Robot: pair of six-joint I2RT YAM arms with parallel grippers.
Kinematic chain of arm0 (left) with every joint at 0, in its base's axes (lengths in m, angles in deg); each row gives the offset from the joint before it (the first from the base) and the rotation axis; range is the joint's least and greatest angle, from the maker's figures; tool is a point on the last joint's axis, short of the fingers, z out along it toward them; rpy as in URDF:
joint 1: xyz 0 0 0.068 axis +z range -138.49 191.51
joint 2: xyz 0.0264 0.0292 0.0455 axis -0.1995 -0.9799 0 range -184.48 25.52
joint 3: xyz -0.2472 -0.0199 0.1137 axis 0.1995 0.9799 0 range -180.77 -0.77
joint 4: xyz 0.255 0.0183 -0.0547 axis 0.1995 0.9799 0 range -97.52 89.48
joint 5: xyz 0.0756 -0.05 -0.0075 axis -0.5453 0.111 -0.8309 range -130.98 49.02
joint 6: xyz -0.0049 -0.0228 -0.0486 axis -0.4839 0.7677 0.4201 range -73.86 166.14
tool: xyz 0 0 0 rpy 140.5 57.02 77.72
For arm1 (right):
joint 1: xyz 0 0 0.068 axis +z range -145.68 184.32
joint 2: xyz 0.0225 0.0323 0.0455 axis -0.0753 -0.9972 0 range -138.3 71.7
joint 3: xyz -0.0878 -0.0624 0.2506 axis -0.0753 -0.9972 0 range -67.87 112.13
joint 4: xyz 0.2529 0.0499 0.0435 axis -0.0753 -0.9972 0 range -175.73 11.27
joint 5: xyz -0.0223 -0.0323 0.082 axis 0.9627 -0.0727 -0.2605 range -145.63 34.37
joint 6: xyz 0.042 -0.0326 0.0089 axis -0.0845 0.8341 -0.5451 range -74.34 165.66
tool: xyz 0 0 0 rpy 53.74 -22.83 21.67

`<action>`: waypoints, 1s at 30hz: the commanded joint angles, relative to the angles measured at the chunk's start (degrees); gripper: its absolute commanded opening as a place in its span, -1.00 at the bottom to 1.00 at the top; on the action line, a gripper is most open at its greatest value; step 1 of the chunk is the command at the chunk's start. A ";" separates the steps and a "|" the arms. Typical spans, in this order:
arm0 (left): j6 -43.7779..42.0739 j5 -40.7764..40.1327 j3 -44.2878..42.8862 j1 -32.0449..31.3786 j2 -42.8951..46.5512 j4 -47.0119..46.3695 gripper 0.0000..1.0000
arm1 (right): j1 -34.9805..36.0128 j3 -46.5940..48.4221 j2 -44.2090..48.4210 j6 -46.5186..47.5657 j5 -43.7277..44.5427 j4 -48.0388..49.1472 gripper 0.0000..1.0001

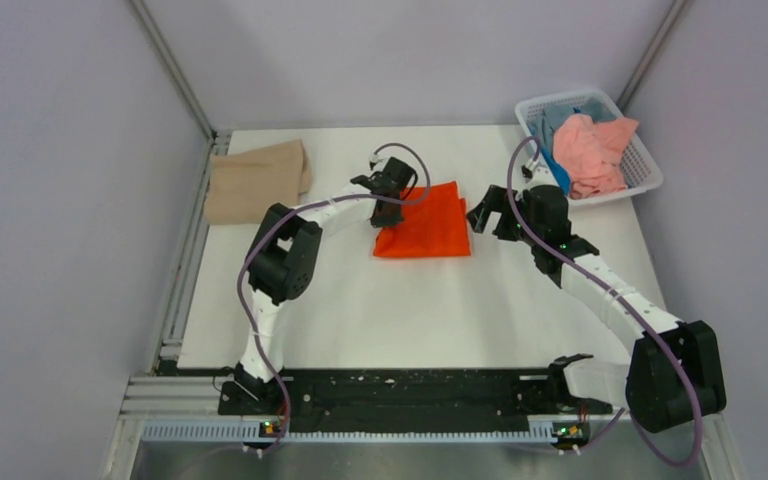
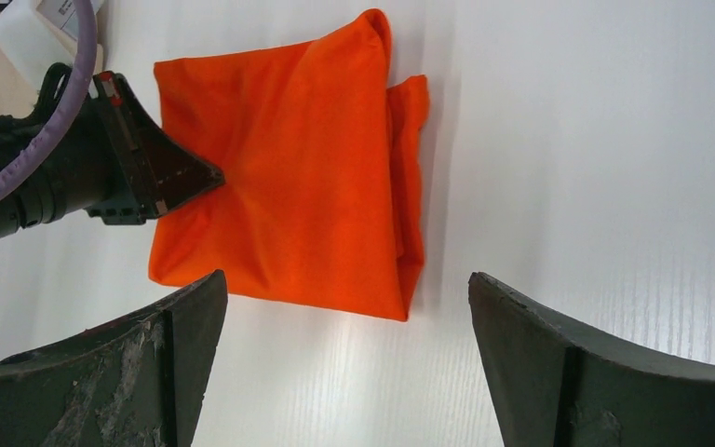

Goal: Fold and stack the t-shirts
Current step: Put the neatly folded tshirt into the corner of the board with the left arm

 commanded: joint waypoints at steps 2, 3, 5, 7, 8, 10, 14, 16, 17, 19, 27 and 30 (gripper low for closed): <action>-9.35 -21.87 -0.74 0.55 5.22 6.15 -1.00 | 0.00 0.08 1.45 1.31 1.73 0.69 0.98; -11.67 -24.74 -0.39 0.70 6.30 5.85 -1.00 | 0.07 0.02 1.46 1.32 1.88 0.68 0.98; -17.32 -27.46 1.36 1.57 8.83 3.21 -1.00 | 0.01 -0.05 1.36 1.37 2.18 0.68 0.98; -23.19 -24.40 4.23 3.04 11.87 -0.53 -1.00 | 0.02 -0.02 1.30 1.56 2.45 0.69 0.98; -25.97 -22.92 5.84 3.81 13.24 -2.48 -1.00 | 0.02 0.03 1.27 1.63 2.58 -0.07 0.98; -28.63 -22.89 8.46 5.29 16.00 -5.00 -1.00 | -0.09 0.04 1.23 1.88 3.03 -0.77 0.98; -29.81 -20.66 11.53 9.24 20.52 -6.95 -1.00 | -0.07 0.04 1.24 2.05 4.21 -0.80 0.98; -29.87 -20.22 12.25 11.20 21.80 -6.98 -1.00 | -0.04 -0.01 1.35 2.09 4.45 -1.03 0.98; -30.06 -20.35 12.51 12.00 22.15 -6.94 -1.00 | -0.02 -0.05 1.35 2.09 4.55 -1.17 0.98; -30.45 -21.13 12.82 13.22 22.60 -6.74 -1.00 | -0.05 -0.16 1.51 2.11 4.88 -1.33 0.98; -31.65 -22.31 12.71 15.90 24.39 -6.00 -1.00 | -0.02 -0.20 1.90 1.83 5.31 -1.77 0.98; -34.16 -23.12 11.59 16.79 25.19 -5.54 -1.00 | -0.15 -0.18 1.98 1.97 5.63 -1.82 0.98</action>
